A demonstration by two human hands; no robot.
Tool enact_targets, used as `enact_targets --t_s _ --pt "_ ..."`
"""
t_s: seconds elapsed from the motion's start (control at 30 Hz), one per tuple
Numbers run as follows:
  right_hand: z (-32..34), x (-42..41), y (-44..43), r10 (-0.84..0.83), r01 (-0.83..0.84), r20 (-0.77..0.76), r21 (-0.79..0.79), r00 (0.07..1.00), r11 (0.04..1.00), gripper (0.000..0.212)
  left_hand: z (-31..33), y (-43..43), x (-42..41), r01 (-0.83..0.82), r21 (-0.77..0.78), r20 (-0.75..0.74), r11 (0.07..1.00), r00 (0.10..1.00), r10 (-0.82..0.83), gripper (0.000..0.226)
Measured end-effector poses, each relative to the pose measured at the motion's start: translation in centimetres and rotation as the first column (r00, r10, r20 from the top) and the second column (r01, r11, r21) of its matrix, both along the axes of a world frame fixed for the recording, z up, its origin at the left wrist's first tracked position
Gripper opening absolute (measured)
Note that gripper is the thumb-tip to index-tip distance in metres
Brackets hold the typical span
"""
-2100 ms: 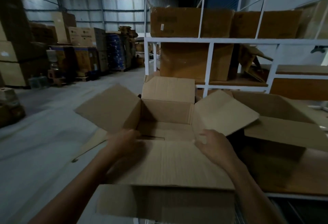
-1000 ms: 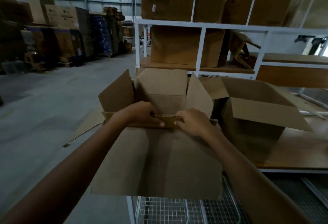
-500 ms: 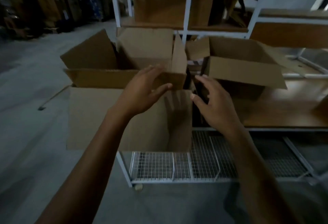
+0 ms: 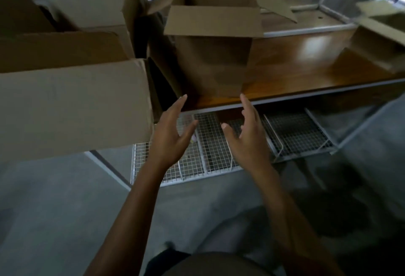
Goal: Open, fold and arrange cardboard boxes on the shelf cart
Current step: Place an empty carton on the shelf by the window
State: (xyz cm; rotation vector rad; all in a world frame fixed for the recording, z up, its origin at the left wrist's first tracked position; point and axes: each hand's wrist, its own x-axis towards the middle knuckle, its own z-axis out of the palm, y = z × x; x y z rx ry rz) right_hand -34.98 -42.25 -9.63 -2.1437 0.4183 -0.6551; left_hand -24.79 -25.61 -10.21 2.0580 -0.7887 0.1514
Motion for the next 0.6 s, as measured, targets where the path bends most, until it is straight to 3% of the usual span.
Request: enact_targets --t_s 0.23,0.37,0.47,0.6 --pt "2.2 1.4 -5.2 -0.068 0.066 0.130 0.021 0.989 0.998 0.067 2.6 -3.6 3.5 -0.054 -0.200 0.066 0.978 0.995 0.069 0.047" --pt "5.9 5.5 -9.0 -0.103 0.124 0.272 -0.060 0.957 0.990 0.055 8.4 -5.6 8.1 -0.091 -0.329 0.177 0.940 0.972 0.156 0.030" --pt "9.2 9.7 -12.4 -0.125 0.185 0.359 -0.138 0.925 0.973 0.050 14.0 -7.0 12.0 -0.032 -0.387 0.254 0.922 0.957 0.139 0.022" --pt "13.8 15.4 -16.2 -0.156 0.231 0.348 -0.186 0.924 0.955 0.032 19.5 -9.7 19.7 -0.079 -0.369 0.065 0.926 0.992 0.110 0.020"
